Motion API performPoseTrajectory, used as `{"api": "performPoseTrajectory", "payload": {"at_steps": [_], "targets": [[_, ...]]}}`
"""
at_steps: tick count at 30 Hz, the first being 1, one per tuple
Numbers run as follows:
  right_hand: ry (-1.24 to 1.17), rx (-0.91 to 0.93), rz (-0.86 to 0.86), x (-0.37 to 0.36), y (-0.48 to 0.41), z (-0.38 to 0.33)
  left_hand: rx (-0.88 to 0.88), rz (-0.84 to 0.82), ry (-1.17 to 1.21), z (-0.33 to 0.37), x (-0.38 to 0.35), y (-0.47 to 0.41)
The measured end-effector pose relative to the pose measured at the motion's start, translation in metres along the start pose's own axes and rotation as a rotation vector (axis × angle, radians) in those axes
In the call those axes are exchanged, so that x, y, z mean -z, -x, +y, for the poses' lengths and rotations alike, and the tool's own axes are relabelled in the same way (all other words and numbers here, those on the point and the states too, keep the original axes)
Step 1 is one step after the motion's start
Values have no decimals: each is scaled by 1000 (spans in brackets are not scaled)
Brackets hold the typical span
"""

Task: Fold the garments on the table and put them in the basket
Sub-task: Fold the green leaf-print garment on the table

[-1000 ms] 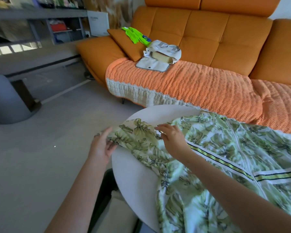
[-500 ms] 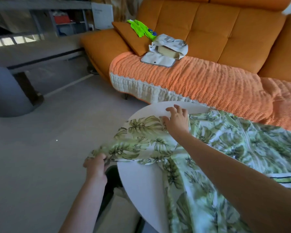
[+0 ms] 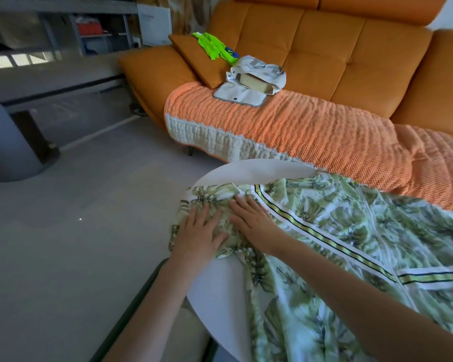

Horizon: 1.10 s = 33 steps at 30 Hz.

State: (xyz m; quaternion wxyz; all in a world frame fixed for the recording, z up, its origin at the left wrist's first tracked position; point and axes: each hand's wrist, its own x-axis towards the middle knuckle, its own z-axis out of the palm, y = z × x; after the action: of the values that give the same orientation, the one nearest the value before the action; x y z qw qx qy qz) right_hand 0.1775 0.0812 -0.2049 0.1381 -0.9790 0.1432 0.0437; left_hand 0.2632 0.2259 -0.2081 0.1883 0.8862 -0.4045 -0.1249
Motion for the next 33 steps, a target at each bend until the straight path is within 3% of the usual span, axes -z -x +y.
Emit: {"api": "performPoseTrajectory", "payload": {"at_steps": [2, 4, 8, 10, 14, 17, 21, 26, 28, 31, 33], "targets": [[-110, -43, 90, 9, -1, 3, 56, -34, -181, -6, -3, -2], [-146, -73, 163, 17, 4, 10, 144, 1, -169, -7, 0, 2], [4, -84, -23, 11, 8, 31, 223, 52, -258, 7, 7, 8], [-51, -71, -42, 9, 9, 36, 173, 107, -257, 23, 11, 4], [-444, -104, 201, 36, 17, 55, -78, 150, -136, 75, 2, -20], [-372, -212, 305, 62, 28, 97, -192, 31, -126, 112, -17, -46], [-166, -235, 166, 74, 30, 137, -76, -99, -247, 106, -38, -78], [108, -322, -93, 55, 11, 160, 65, 7, -228, 77, -43, -77], [68, -387, -51, 47, 5, 164, 105, -21, -239, 74, -40, -76], [-66, -336, 44, 50, 6, 157, 150, -30, -240, 90, -32, -80], [-277, -353, 178, 65, 14, 158, 59, 39, -265, 113, -31, -81]]}}
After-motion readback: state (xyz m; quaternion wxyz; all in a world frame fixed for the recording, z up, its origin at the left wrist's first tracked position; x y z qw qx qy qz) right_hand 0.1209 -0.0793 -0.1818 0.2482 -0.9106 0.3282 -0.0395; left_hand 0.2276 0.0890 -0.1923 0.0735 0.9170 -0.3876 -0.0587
